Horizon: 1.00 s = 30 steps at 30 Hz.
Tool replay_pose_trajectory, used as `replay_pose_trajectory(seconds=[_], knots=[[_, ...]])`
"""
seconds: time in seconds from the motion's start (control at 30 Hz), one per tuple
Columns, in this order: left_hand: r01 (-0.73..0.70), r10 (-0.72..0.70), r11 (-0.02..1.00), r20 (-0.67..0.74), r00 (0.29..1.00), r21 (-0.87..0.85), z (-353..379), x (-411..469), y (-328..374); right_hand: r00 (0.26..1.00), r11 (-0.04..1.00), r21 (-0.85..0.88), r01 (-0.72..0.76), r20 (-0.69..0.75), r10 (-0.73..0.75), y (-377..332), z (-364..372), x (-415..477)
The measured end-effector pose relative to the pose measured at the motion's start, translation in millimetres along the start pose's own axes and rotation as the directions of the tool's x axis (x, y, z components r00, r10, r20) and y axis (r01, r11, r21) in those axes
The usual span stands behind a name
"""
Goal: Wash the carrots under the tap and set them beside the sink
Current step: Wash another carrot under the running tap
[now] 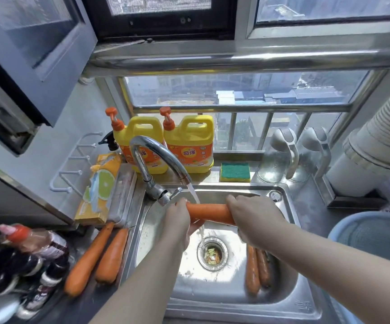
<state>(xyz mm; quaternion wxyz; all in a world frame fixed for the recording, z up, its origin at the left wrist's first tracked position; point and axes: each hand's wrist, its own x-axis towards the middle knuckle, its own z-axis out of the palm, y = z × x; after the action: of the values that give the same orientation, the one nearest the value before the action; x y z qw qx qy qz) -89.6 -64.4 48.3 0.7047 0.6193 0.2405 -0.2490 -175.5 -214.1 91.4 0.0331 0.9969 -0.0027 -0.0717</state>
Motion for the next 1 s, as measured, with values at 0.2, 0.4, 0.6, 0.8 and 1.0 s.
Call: replay_pose_trajectory(seconds=[0.2,0.4,0.6,0.8,1.0], knots=[[0.185,-0.158,0.949,0.124,0.98,-0.254,7.2,-5.8,11.5,0.961,0.978,0.193,-0.083,0.275,0.027,6.2,2.7,1.6],[0.273,-0.171,0.855,0.257,0.951,-0.442,12.5,-4.5,2.8,0.96,0.946,0.287,-0.152,0.269,0.073,16.8,8.8,-0.5],[0.101,-0.072,0.933,0.096,0.993,-0.346,18.8,-10.5,-9.8,0.966,0.965,0.23,-0.125,0.252,0.066,13.4,6.6,-5.0],[0.142,-0.101,0.906,0.123,0.987,-0.4,18.7,-9.0,0.4,0.956,0.949,0.275,-0.153,0.285,0.072,18.6,2.1,-5.9],[0.156,-0.071,0.925,0.245,0.967,-0.346,18.6,-6.6,-4.8,0.95,0.945,0.271,-0.182,0.298,0.097,25.2,-1.1,-5.6]])
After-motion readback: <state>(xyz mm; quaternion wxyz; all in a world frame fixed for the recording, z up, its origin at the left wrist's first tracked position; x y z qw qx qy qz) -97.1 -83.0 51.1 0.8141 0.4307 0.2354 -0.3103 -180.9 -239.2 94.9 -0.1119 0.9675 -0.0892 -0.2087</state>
